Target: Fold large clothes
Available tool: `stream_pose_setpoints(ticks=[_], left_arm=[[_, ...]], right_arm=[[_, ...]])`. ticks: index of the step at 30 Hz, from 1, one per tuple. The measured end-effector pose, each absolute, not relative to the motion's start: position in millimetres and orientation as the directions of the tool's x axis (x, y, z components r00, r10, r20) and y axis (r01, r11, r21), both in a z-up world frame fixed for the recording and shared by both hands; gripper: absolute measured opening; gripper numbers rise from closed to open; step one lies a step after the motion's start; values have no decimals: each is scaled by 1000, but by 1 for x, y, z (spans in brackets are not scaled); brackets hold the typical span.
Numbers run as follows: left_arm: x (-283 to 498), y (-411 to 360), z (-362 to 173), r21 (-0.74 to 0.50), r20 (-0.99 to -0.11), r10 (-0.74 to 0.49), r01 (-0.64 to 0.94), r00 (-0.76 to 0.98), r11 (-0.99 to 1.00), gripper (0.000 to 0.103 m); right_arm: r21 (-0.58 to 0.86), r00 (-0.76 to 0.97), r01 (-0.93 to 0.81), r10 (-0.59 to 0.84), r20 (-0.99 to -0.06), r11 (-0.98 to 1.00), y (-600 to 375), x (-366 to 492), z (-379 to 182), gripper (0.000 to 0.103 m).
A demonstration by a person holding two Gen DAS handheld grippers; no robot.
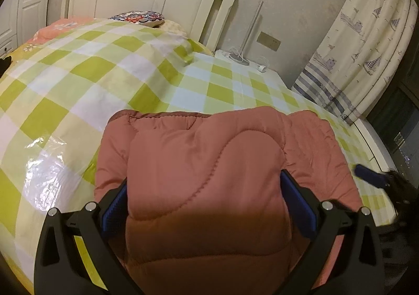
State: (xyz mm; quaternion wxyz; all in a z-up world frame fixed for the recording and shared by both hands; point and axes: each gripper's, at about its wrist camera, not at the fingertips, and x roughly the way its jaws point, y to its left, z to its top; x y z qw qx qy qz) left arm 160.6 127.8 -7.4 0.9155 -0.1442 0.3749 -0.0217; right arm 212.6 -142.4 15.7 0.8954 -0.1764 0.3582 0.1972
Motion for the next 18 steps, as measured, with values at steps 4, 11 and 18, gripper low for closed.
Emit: stream_pose_setpoints(ticks=[4, 11, 18], left_arm=[[161, 130, -8, -292, -680, -155, -71, 716, 954, 101], [159, 127, -7, -276, -680, -143, -70, 720, 959, 101], [160, 130, -7, -293, -680, -154, -74, 717, 953, 101]], right_arm=[[-197, 716, -516, 294, -633, 834, -141, 159, 37, 81], [-191, 674, -566, 317, -668, 802, -140, 118, -2, 84], [-245, 722, -593, 372, -583, 767, -146, 74, 22, 92]])
